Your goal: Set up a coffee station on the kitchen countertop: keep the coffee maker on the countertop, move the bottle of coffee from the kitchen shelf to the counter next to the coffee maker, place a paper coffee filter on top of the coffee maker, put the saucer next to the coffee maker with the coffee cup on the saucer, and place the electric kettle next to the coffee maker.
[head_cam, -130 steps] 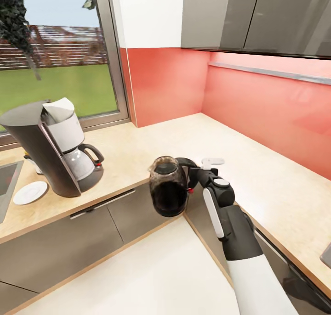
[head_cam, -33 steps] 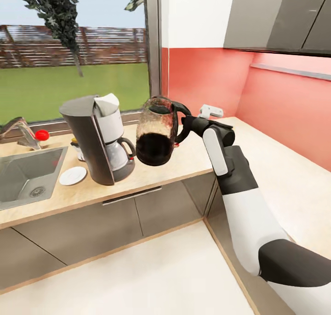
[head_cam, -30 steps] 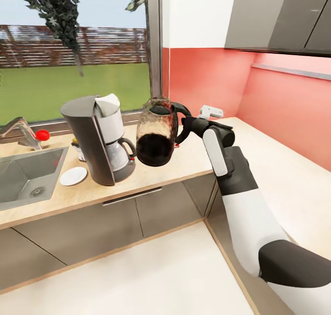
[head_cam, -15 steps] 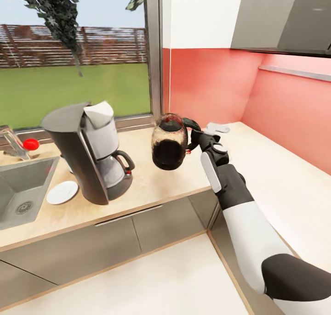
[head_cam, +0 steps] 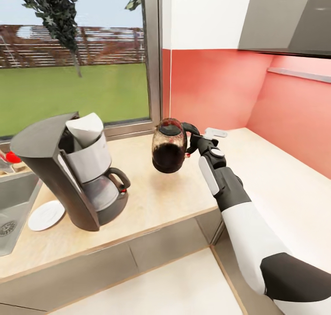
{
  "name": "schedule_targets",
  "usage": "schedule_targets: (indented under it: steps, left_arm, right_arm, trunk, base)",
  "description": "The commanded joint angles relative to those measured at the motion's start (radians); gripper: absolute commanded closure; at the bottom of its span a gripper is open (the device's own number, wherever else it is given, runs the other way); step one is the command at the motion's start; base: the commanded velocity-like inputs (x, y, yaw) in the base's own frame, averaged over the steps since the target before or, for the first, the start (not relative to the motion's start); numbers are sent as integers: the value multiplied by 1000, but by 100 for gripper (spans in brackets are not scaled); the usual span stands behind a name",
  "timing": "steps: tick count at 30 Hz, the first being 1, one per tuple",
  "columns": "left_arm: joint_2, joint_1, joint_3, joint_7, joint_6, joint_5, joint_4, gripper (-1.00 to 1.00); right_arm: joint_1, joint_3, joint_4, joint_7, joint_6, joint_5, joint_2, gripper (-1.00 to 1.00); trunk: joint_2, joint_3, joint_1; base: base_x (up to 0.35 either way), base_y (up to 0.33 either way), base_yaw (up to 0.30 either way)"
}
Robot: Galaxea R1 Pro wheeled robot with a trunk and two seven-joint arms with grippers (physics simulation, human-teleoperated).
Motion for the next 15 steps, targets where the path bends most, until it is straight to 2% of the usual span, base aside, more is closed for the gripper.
schedule_targets:
  steps: [1, 7, 15]
  left_arm:
    - [0, 0, -9, 3, -4, 4, 1, -100]
    - [0, 2, -9, 4, -4, 4, 1, -100]
    - [1, 3, -9, 4, -4, 4, 1, -100]
  right_arm:
    - [-1, 2, -2, -8, 3, -7, 0, 100]
    - [3, 2, -2, -8, 3, -11, 2, 100]
    - [20, 2, -2, -8, 3, -12, 4, 100]
  trunk:
    - [-2, -1, 1]
    - [-2, -2, 1]
    - [-2, -8, 1]
  base:
    - [334, 0, 0]
    - [334, 0, 24]
    - [334, 0, 143]
